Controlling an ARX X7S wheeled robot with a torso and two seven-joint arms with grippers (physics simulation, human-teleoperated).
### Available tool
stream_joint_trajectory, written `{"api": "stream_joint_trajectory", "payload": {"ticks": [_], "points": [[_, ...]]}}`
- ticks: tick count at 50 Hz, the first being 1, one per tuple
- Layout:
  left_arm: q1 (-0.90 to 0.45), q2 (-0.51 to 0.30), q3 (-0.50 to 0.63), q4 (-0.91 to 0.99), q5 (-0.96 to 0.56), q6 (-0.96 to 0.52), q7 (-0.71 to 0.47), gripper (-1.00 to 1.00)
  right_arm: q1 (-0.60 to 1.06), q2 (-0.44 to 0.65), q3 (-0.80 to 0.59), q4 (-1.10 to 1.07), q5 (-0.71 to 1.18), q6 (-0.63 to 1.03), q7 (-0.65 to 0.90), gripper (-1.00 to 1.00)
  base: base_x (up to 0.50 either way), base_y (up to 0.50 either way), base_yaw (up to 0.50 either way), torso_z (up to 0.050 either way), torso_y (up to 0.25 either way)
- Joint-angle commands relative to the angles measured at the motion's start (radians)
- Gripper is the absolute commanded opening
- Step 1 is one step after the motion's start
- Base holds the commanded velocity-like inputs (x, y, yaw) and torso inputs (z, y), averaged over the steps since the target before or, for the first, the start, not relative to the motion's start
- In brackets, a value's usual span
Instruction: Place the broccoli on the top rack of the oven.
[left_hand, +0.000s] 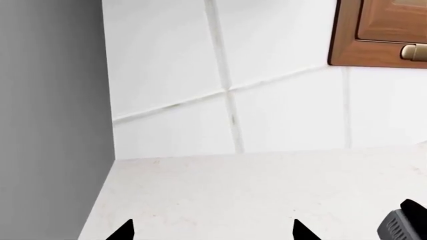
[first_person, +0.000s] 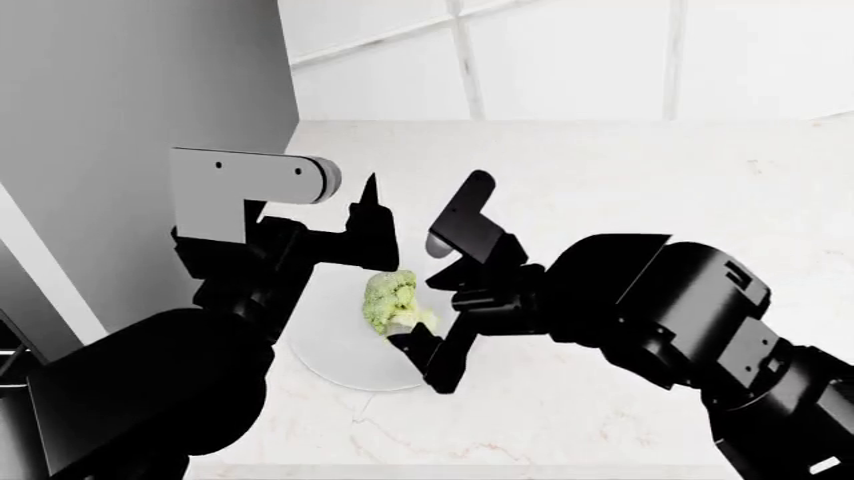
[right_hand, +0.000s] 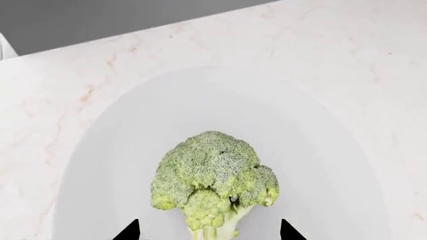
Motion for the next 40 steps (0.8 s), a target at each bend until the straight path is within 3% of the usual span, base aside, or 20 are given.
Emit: {"api": "stream_joint_trajectory", "payload": {"ticks": [1,16,17,40], "points": [[0.001,-0.003,0.006,-0.007,0.003,0.009,0.001,1.0,0.001,-0.005,-0.014,0.013,-0.004,-0.006,-0.012,1.0,0.0,0.0,0.0,0.0,0.0],[0.005,-0.01,0.018,-0.016,0.014,0.025,0.009,1.0,-0.006,-0.005,-0.02,0.03,-0.01,-0.021,-0.016,1.0,0.0,0.0,0.0,0.0,0.0],[0.004,-0.01,0.019,-0.018,0.015,0.027,0.01,1.0,-0.006,-0.005,-0.021,0.031,-0.012,-0.023,-0.017,-1.0,0.0,0.0,0.0,0.0,0.0],[-0.002,-0.015,0.02,-0.008,0.001,0.025,-0.005,1.0,0.023,0.027,0.033,-0.05,0.023,0.002,0.039,-1.0,0.0,0.0,0.0,0.0,0.0]]}}
